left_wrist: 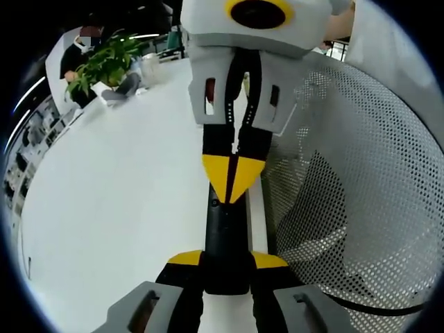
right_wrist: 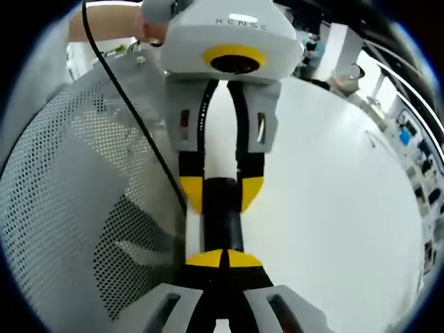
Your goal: Press the specified remote control buttons in sequence, fully releasing each button before pressing the next.
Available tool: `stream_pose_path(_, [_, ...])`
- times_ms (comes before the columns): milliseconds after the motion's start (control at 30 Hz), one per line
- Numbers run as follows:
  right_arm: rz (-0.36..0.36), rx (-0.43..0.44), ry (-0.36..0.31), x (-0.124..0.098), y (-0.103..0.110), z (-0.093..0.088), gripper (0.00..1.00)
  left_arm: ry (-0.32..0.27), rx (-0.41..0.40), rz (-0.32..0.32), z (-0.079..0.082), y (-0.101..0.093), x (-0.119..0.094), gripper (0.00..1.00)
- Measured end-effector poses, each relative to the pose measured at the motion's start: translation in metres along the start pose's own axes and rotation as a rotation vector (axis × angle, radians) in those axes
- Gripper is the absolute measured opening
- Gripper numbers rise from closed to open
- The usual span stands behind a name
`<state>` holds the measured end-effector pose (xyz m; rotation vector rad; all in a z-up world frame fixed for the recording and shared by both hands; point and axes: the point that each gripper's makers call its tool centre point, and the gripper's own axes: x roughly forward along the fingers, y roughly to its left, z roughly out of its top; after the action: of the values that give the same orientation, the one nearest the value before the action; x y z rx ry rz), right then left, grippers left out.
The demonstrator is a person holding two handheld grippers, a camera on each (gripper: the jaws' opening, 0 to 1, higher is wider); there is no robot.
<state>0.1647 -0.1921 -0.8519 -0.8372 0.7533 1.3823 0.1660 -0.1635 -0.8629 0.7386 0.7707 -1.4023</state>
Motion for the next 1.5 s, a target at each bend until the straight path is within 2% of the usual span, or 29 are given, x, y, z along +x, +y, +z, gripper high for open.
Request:
stream_pose_path(167, [0.014,-0.01,0.021,0.001,0.0,0.0,0.0,0.005,0.005,-0.003,0.0,0.0,0.0,0.24])
stream_pose_path(300, [0.027,0.015,0.017,0.0,-0.001,-0.001,0.0,0.009,0.007,-0.004,0.0,0.0,0.001,0.24])
stream_pose_path(367, [0.038,0.042,0.006,0.0,-0.002,-0.001,0.0,0.01,0.008,-0.004,0.0,0.0,0.001,0.24])
stream_pose_path(500, [0.081,0.15,-0.02,-0.002,-0.002,-0.001,0.0,0.01,0.007,-0.005,0.0,0.0,0.001,0.24])
stream_pose_path(633, [0.046,0.119,0.009,-0.003,-0.011,-0.006,0.0,0.007,0.004,-0.004,0.0,0.0,0.001,0.24])
stream_pose_path(967, [0.08,0.103,0.015,0.001,-0.013,-0.002,0.0,0.006,0.006,-0.006,0.0,-0.001,0.001,0.24])
stream_pose_path(1133, [0.094,0.119,0.022,0.001,-0.013,-0.002,0.0,0.005,0.008,-0.006,0.0,0.0,0.001,0.24])
stream_pose_path(1500, [0.164,0.186,0.097,0.005,-0.016,-0.002,0.0,0.005,0.005,-0.005,0.001,0.0,0.001,0.24])
